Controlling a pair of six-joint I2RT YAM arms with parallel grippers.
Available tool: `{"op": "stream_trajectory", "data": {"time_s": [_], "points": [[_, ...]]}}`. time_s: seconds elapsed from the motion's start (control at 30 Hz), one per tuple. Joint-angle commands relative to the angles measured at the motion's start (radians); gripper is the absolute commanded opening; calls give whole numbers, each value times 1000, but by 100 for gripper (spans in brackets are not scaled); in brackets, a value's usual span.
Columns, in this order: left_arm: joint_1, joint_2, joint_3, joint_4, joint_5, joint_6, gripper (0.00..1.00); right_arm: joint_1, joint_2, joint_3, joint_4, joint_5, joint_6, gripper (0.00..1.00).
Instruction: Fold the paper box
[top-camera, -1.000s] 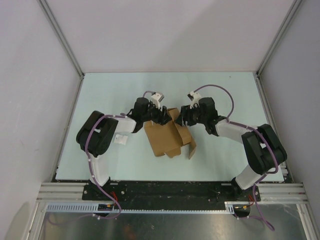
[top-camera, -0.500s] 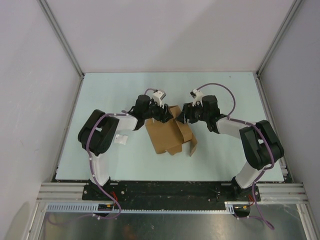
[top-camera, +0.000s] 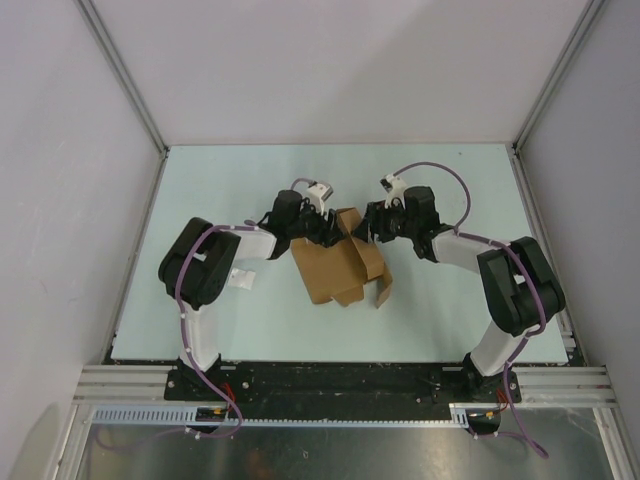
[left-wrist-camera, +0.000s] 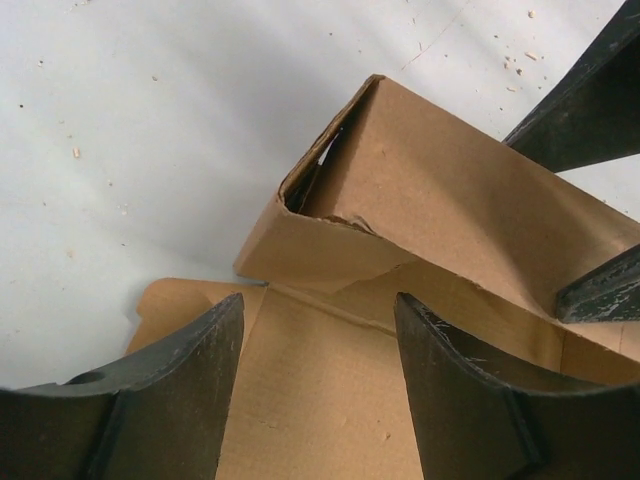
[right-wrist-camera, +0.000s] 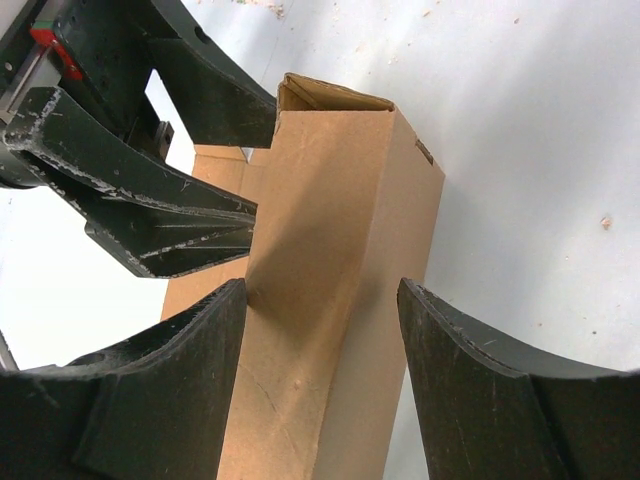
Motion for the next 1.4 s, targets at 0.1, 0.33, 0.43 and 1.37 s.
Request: {"op": "stream_trajectory", "data": {"time_s": [0.1,0.33,0.43,1.37], "points": [[17,-2,32,6,37,32,67,-14,-31,59,-20,19,-26,68],[28,0,34,6,49,21,66,-25,-13,62,-2,29,-13,68],[29,6,38,6,62,15,64,-23,-7,63,3,24,-6,68],[161,-123,-51,58,149,-68,57,-13,9,63,-13,18,-20,66]]}}
